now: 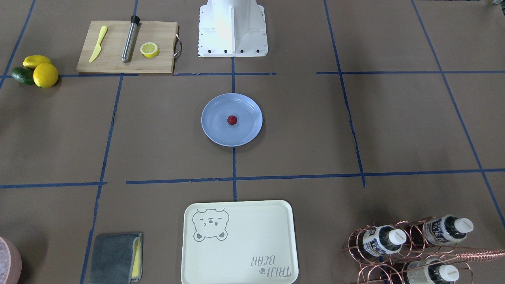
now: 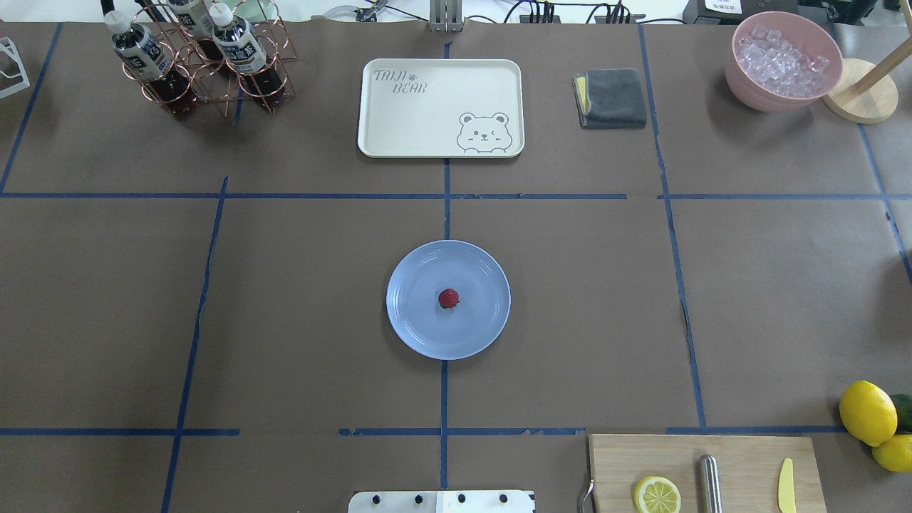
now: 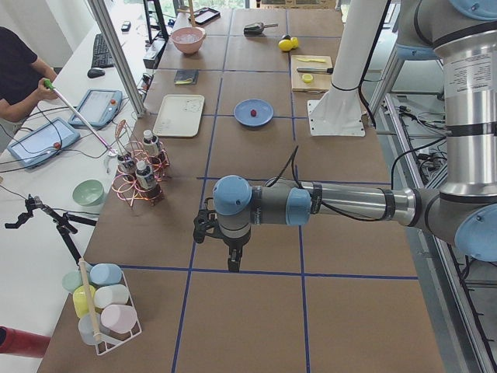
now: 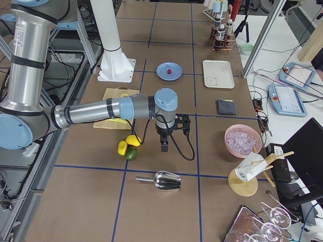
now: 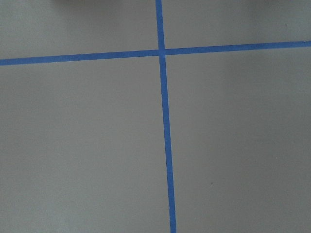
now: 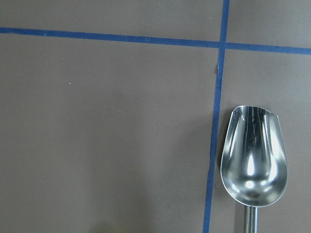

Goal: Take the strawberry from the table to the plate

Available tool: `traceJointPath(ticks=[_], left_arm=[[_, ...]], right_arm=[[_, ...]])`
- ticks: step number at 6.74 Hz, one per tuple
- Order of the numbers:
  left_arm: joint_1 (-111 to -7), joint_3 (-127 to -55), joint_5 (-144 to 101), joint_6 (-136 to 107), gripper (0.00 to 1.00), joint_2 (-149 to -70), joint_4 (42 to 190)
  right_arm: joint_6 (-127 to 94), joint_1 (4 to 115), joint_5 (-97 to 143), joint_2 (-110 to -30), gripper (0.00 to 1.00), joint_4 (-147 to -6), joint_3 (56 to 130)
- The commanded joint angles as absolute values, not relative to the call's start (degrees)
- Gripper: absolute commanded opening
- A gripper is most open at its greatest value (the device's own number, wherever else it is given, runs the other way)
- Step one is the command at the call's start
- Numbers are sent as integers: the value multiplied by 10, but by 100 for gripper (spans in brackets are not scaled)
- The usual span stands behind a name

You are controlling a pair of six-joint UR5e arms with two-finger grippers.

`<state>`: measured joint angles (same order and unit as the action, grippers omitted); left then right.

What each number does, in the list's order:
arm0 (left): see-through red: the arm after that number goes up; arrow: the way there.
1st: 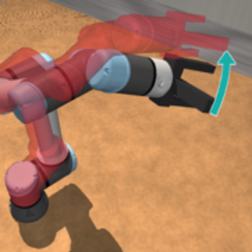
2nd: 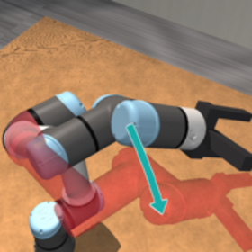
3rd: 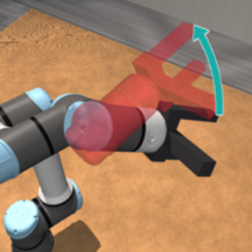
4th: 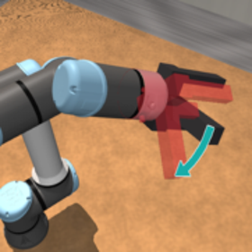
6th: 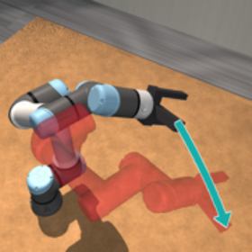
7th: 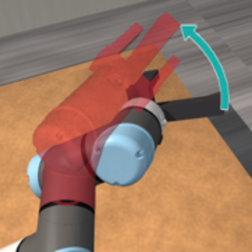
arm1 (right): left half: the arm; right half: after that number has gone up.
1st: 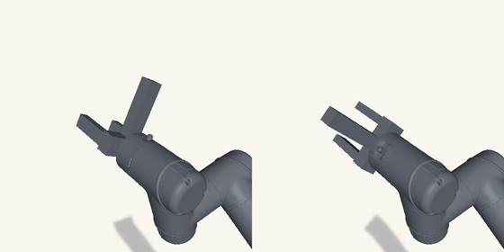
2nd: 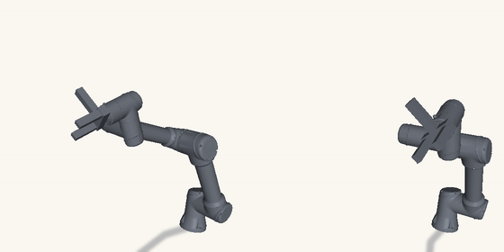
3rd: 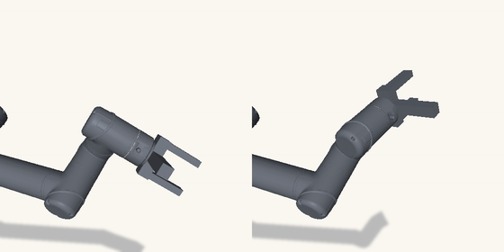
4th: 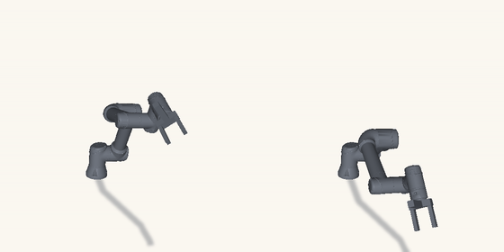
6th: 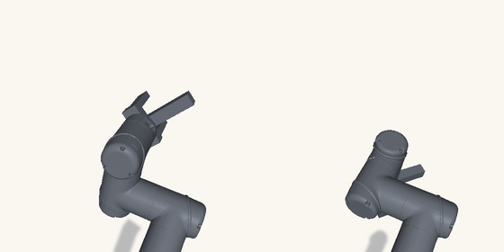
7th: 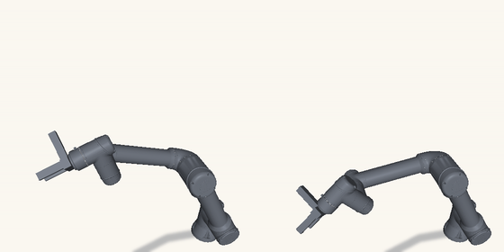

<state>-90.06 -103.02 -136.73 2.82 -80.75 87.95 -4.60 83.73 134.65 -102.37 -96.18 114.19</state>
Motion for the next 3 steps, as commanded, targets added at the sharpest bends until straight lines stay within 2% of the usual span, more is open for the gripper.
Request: traceJointPath(ticks=[1,3], left_arm=[[-900,-1021,-1367,28,100,-816,885],[-899,-1018,-1348,30,100,-832,883]], right_arm=[[-43,837,1346,-1022,100,-961,1143],[-43,837,1346,-1021,100,-961,1142]])
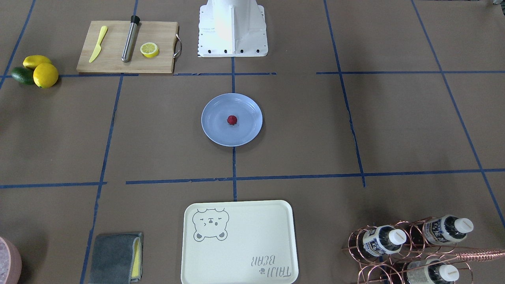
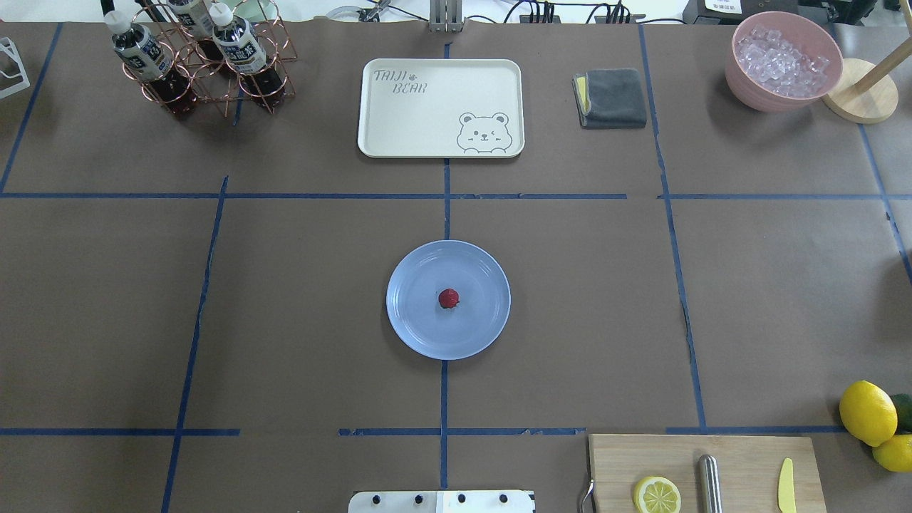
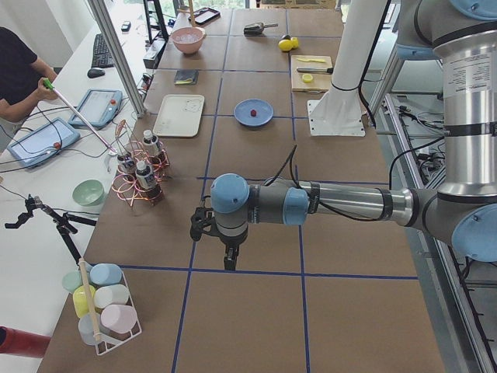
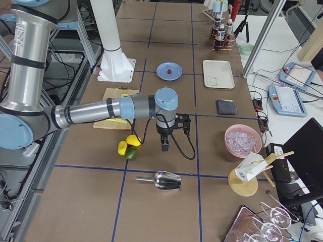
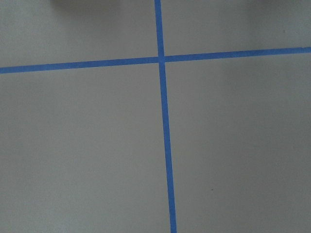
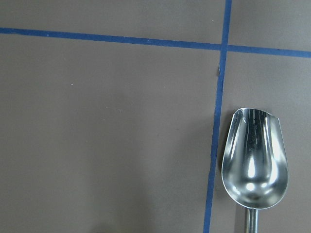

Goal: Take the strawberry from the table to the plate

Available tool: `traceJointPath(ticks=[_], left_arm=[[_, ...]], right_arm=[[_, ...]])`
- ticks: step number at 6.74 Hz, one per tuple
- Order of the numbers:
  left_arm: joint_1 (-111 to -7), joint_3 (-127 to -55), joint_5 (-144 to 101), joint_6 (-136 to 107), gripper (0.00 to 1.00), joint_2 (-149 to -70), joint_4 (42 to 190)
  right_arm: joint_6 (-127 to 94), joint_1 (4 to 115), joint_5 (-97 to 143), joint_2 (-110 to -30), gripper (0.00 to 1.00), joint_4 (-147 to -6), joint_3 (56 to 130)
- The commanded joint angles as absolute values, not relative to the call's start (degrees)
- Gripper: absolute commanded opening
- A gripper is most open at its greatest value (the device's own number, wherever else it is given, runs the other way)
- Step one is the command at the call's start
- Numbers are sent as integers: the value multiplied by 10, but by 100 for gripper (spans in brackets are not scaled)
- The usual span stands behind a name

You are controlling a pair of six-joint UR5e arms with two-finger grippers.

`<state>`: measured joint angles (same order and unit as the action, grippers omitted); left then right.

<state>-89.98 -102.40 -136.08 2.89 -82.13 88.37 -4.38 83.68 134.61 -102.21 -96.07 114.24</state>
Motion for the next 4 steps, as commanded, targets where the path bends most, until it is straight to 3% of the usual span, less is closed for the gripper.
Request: traceJointPath(ticks=[1,4], left_arm=[[-899,-1007,-1329,31,100,-858,879],[-900,-1009,-1336,30,100,-860,881]], right_arm=[[-43,836,1345,-1021,100,-962,1138],[-43,827,1343,-1020,100,-962,1135]])
